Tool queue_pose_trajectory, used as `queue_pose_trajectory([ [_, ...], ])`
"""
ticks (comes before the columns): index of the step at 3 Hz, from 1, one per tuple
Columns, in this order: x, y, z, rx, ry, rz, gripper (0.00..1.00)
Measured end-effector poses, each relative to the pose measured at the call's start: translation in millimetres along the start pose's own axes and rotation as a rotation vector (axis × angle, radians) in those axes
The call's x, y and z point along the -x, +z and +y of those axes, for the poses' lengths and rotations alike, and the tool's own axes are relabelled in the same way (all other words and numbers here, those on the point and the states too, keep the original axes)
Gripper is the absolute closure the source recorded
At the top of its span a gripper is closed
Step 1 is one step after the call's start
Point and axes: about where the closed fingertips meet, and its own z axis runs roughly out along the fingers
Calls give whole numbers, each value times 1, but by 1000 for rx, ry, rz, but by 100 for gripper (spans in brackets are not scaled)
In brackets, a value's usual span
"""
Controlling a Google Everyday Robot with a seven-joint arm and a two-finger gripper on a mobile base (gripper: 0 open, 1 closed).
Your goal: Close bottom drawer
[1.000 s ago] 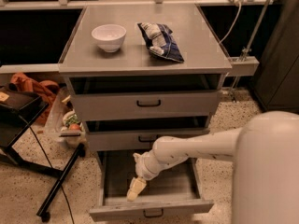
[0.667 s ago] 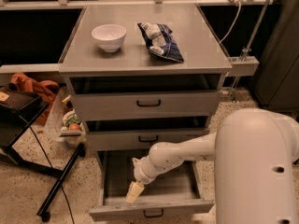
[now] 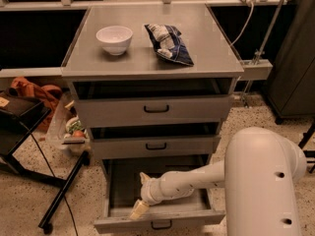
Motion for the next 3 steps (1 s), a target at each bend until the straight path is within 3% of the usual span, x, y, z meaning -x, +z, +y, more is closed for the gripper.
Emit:
queue_pose_trajectory([
  [2,-2,4,-1,-6,13,-9,0],
  [3,-3,29,-2,-24,19,-52,0],
])
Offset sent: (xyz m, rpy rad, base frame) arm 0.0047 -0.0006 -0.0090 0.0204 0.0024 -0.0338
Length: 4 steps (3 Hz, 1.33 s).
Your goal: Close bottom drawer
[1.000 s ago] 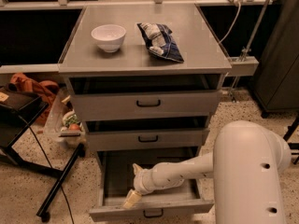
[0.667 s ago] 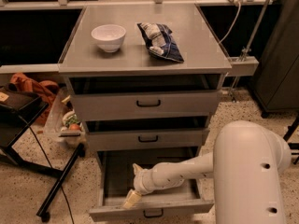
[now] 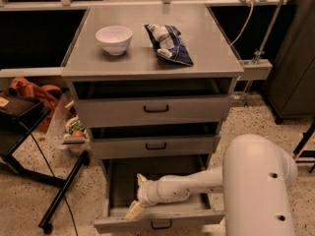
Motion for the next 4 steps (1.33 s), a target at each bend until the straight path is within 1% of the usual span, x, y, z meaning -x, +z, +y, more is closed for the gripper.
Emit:
queue_pose_trajectory([
  [1,-7,29,7,-10,-5,-75,0],
  [2,-10,52,19,9,-26,-137,0],
  [3,-12,69,28,14,-42,-190,0],
  [4,-10,88,30,15,-65,-231,0],
])
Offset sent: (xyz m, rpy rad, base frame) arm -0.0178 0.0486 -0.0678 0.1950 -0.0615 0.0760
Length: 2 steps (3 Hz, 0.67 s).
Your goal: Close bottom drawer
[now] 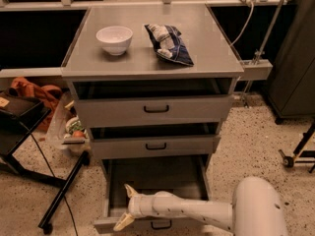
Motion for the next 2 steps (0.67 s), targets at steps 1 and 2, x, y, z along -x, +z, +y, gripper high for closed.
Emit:
queue_pose_trajectory([
  [1,-5,14,1,-3,-9,-38,0],
  [2,-3,24,-3,-10,-21,-47,0],
])
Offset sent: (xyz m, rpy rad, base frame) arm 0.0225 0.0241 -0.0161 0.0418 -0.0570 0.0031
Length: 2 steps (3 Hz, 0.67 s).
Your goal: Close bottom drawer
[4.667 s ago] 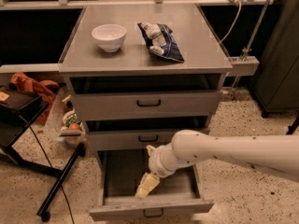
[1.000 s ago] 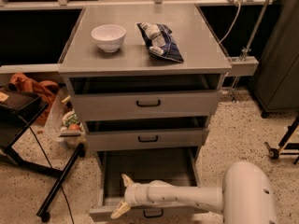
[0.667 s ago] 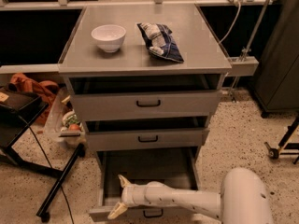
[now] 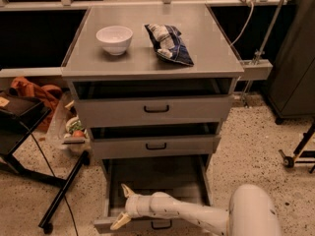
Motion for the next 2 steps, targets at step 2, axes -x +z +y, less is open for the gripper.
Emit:
queue_pose_trajectory([
  [2,-2,5,-20,-51,10,24,42],
])
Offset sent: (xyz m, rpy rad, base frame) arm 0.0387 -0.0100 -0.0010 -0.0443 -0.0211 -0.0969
